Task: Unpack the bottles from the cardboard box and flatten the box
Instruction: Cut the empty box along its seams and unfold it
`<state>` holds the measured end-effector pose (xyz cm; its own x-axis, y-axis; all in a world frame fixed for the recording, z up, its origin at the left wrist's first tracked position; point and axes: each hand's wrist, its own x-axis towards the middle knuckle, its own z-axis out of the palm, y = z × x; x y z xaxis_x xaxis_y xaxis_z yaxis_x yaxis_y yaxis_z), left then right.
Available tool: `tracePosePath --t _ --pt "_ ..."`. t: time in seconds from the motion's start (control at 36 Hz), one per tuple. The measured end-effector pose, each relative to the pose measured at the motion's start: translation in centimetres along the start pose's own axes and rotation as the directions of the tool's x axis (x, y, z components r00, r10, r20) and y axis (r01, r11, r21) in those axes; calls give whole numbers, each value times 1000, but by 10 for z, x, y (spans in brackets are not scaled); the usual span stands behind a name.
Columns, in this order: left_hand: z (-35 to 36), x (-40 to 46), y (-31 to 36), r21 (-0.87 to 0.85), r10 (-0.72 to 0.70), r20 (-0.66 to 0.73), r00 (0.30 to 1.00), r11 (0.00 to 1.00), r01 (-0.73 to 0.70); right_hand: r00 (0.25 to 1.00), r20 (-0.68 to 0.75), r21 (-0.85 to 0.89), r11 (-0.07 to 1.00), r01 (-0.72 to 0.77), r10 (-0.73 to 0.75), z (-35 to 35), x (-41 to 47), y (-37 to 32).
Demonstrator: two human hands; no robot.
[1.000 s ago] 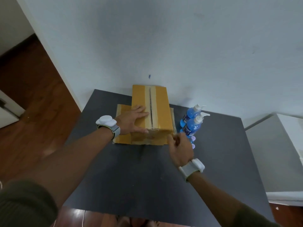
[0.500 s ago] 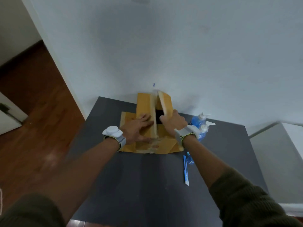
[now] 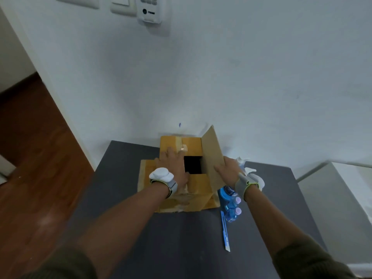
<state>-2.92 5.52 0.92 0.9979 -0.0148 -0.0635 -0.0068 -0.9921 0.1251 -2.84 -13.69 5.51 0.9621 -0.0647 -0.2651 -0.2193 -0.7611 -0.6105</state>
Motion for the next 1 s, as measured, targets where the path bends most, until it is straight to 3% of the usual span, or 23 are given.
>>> tracePosePath --t 0.08,0.19,0.25,0.33,0.44,0.53,0.64,0.72,0.83,0.89,1.0 --pt "-14 5 3 -148 -45 52 998 988 52 1000 2 -28 1000 9 -9 -1 -1 -1" --pt "-45 16 -18 -442 -142 61 988 884 154 999 0 -60 998 32 -32 0 1 0" --pt "-57 19 -34 -381 -225 21 974 899 216 1000 3 -73 997 28 -28 1 3 2" --pt "-57 22 -58 -104 -283 -65 957 955 276 999 -7 -84 996 42 -43 3 5 4" --pt "-35 20 -73 171 -229 -154 961 952 255 1000 -5 -62 998 30 -31 3 5 5" --pt "-25 23 -69 206 -149 -156 976 962 180 1000 -9 -88 996 27 -28 3 6 6" --pt "-11 44 -51 43 116 9 993 992 -116 998 -31 -124 991 50 -54 5 6 3" --pt "1 60 -42 -27 110 80 991 994 -108 995 -59 -163 984 68 -78 9 8 4" --pt "5 75 -37 105 125 49 991 986 -129 990 -94 -248 965 81 -107 10 7 8" --pt "7 80 -36 174 190 -14 982 967 -185 972 -85 -357 917 177 -220 9 5 10" --pt "11 82 -38 191 219 -21 975 958 -211 905 0 -736 613 287 -425 7 -2 11"
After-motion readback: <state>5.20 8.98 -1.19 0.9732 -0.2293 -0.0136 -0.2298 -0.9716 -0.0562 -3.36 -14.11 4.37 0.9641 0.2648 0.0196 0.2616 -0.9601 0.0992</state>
